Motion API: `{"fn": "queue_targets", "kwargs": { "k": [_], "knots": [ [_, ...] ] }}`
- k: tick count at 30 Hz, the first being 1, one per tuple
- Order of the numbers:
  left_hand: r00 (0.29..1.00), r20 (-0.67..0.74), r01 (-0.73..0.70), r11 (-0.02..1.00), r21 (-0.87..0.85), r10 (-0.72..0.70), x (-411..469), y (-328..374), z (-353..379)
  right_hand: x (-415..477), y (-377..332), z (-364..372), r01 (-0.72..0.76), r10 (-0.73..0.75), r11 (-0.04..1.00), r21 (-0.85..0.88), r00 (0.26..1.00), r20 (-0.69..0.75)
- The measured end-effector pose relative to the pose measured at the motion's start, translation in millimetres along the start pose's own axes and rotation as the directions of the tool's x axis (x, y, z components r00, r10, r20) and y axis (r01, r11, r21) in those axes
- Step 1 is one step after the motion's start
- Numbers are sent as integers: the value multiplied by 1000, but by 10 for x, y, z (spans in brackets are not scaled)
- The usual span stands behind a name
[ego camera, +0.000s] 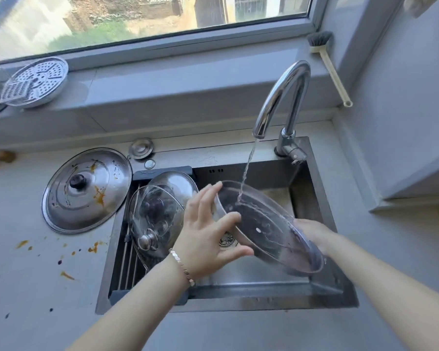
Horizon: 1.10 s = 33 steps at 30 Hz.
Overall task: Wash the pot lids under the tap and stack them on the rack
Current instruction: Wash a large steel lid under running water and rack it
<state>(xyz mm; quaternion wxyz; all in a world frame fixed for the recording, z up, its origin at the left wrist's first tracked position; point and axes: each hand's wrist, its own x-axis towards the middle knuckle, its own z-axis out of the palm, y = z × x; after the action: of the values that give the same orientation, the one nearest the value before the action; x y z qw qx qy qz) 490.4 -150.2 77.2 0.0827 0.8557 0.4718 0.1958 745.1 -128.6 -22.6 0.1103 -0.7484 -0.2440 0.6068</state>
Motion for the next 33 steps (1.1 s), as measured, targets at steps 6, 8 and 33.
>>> {"fn": "queue_targets", "kwargs": {
  "k": [6, 8, 33],
  "knots": [
    [946, 205, 321, 805, -499, -250, 36, -23, 63, -193, -464, -455, -163, 168, 985, -63, 983, 77],
    [872, 185, 470, 666, -580, -453, 35, 8, 160, -217, -631, -569, -133, 125, 989, 61, 984, 125],
    [498, 336, 696, 137, -705, -800, 1068, 191, 331, -57, -1161, -125, 379, -294, 901, 211, 892, -343]
  ]
}}
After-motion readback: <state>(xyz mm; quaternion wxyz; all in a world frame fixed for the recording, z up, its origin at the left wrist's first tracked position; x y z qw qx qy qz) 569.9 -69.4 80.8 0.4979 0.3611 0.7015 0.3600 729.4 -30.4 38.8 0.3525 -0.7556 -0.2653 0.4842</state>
